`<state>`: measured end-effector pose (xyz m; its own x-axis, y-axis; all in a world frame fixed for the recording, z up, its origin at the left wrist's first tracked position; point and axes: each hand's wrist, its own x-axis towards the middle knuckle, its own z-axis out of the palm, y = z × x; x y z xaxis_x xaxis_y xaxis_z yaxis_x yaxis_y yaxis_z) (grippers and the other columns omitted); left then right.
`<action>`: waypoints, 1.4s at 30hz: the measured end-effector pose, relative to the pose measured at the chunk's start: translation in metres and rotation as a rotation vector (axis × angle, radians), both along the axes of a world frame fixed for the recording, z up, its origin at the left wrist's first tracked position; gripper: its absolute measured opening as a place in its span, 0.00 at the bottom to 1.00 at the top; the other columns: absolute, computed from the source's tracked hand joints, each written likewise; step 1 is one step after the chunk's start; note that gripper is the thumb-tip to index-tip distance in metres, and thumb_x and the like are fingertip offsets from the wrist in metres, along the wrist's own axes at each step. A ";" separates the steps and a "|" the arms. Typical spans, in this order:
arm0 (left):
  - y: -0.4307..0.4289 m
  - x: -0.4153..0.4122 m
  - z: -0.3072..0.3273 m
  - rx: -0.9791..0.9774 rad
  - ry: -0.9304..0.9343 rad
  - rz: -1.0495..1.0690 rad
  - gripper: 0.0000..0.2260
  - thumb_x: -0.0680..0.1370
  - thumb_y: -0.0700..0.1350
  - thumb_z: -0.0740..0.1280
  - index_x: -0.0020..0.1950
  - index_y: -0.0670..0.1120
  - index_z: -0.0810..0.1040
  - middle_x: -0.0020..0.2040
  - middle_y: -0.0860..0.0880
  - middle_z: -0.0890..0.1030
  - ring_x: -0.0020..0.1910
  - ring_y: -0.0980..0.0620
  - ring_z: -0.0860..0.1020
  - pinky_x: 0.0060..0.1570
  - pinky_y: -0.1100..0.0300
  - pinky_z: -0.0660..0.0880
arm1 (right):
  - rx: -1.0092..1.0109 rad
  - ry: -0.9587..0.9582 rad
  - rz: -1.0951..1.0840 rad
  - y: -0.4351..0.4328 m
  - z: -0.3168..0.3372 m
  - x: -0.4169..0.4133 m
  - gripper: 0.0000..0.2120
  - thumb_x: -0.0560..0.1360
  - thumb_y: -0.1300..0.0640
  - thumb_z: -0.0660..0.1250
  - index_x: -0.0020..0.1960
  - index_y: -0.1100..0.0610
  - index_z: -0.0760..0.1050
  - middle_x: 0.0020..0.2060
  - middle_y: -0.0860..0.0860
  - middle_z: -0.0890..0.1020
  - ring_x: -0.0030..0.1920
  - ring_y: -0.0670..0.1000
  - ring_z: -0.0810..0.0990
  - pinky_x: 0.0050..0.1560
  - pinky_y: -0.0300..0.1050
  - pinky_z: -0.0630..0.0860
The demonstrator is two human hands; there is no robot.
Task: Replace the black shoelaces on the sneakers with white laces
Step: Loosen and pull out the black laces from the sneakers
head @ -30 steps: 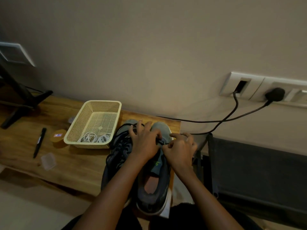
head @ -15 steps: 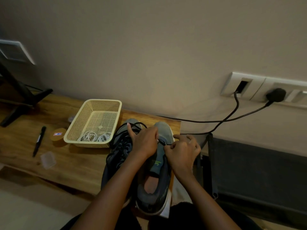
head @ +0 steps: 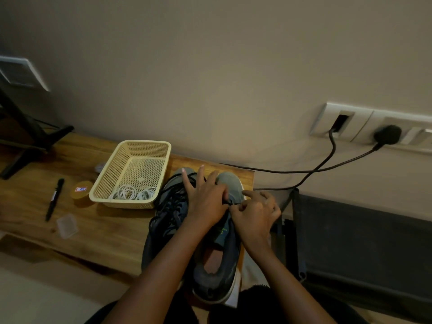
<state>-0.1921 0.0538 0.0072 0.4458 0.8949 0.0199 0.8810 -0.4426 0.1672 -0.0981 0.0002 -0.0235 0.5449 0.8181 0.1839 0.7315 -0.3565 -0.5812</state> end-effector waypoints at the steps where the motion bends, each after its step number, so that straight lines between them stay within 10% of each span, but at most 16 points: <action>1: -0.001 0.002 -0.001 0.001 -0.002 0.024 0.04 0.77 0.50 0.64 0.50 0.54 0.76 0.74 0.51 0.61 0.76 0.43 0.45 0.64 0.35 0.29 | -0.003 0.011 -0.001 0.000 0.000 0.000 0.07 0.70 0.57 0.67 0.40 0.59 0.83 0.60 0.47 0.78 0.68 0.53 0.61 0.66 0.51 0.52; 8: 0.005 0.000 -0.004 0.072 -0.010 0.101 0.12 0.81 0.47 0.56 0.62 0.47 0.73 0.70 0.50 0.67 0.72 0.48 0.56 0.70 0.38 0.39 | -0.031 0.054 -0.011 -0.001 -0.005 0.005 0.08 0.71 0.56 0.66 0.41 0.59 0.82 0.62 0.45 0.76 0.68 0.51 0.59 0.64 0.47 0.50; 18: -0.001 0.007 -0.009 0.017 0.026 -0.011 0.10 0.80 0.49 0.58 0.54 0.50 0.78 0.69 0.51 0.68 0.72 0.49 0.58 0.69 0.39 0.37 | -0.057 0.054 -0.037 0.000 -0.009 0.005 0.10 0.72 0.54 0.66 0.48 0.58 0.82 0.62 0.44 0.75 0.68 0.50 0.58 0.63 0.45 0.49; 23: 0.004 0.001 -0.005 -0.058 -0.167 -0.009 0.07 0.79 0.39 0.54 0.46 0.48 0.70 0.43 0.51 0.77 0.50 0.51 0.76 0.69 0.42 0.35 | -0.044 0.075 -0.065 0.001 -0.010 0.005 0.11 0.72 0.54 0.66 0.50 0.57 0.81 0.60 0.45 0.76 0.67 0.48 0.58 0.61 0.44 0.48; 30: 0.019 -0.016 0.003 -0.259 -0.369 0.041 0.05 0.81 0.39 0.52 0.48 0.48 0.63 0.36 0.52 0.75 0.53 0.49 0.75 0.68 0.44 0.31 | -0.087 0.131 -0.078 -0.002 -0.004 0.005 0.09 0.72 0.52 0.66 0.44 0.57 0.81 0.56 0.47 0.78 0.66 0.50 0.61 0.61 0.46 0.51; 34: 0.028 -0.025 0.025 -0.114 -0.596 0.179 0.05 0.79 0.51 0.63 0.43 0.56 0.72 0.50 0.55 0.76 0.59 0.52 0.70 0.59 0.57 0.47 | -0.213 0.020 0.035 0.002 0.018 0.009 0.11 0.73 0.48 0.66 0.48 0.55 0.79 0.55 0.49 0.77 0.62 0.53 0.66 0.62 0.50 0.57; 38: 0.030 -0.024 0.058 -0.347 -0.996 -0.062 0.06 0.73 0.48 0.71 0.37 0.56 0.78 0.36 0.62 0.79 0.39 0.62 0.74 0.50 0.57 0.67 | 0.033 0.550 0.295 0.018 0.065 0.006 0.23 0.69 0.59 0.72 0.61 0.52 0.70 0.52 0.53 0.75 0.51 0.51 0.77 0.53 0.51 0.76; 42: 0.024 -0.023 0.077 -0.347 -1.202 -0.153 0.08 0.74 0.37 0.69 0.42 0.51 0.80 0.39 0.56 0.82 0.42 0.61 0.79 0.45 0.68 0.73 | 0.237 0.957 0.366 0.019 0.100 0.006 0.04 0.73 0.67 0.67 0.48 0.64 0.77 0.38 0.56 0.81 0.32 0.47 0.80 0.39 0.41 0.79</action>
<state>-0.2146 0.0777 0.0846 0.4085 0.8754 0.2585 0.0353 -0.2981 0.9539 -0.0917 0.0192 0.0769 0.2740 0.9616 -0.0162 -0.0298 -0.0084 -0.9995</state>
